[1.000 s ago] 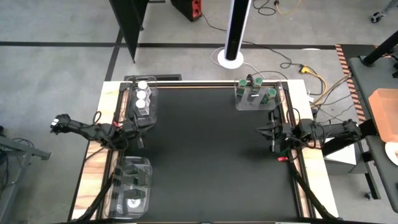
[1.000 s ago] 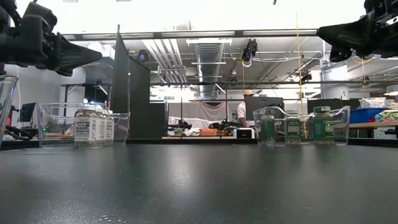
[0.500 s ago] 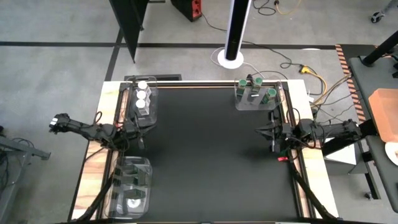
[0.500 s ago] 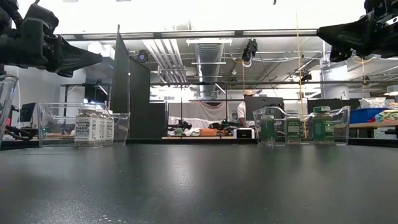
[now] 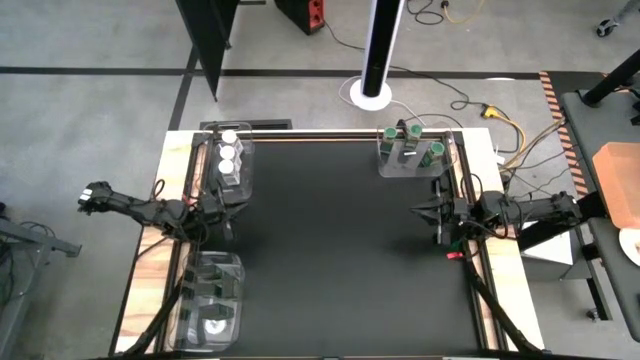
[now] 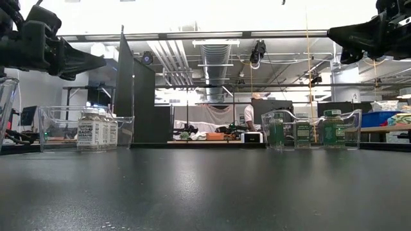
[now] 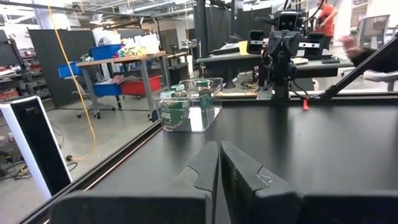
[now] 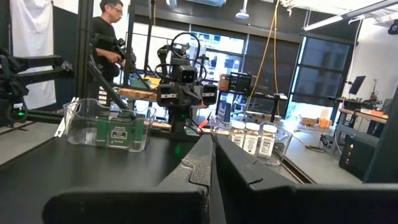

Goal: Sort spices by type
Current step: Return to Home Position

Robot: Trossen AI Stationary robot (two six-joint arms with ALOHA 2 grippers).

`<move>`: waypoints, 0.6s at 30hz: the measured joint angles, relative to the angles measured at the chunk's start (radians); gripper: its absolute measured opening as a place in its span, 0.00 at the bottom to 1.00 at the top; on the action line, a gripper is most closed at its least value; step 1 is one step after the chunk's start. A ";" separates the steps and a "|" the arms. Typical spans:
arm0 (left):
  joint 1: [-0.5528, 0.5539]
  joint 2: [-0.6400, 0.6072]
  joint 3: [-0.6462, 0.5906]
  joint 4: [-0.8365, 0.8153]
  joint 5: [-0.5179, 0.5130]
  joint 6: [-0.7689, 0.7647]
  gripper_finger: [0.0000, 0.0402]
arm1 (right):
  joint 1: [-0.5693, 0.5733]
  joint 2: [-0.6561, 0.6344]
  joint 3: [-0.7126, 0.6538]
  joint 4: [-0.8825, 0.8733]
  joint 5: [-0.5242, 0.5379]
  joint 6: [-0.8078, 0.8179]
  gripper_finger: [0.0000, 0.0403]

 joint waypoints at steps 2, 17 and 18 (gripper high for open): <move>0.000 0.003 0.000 0.000 0.000 0.000 0.00 | 0.000 0.000 0.000 0.000 0.000 0.000 0.03; 0.000 0.032 0.000 0.000 0.000 0.000 0.00 | 0.000 0.000 0.000 0.000 0.000 0.000 0.03; 0.000 0.034 0.000 0.000 0.000 0.000 0.00 | 0.000 0.000 0.000 0.000 0.000 0.000 0.03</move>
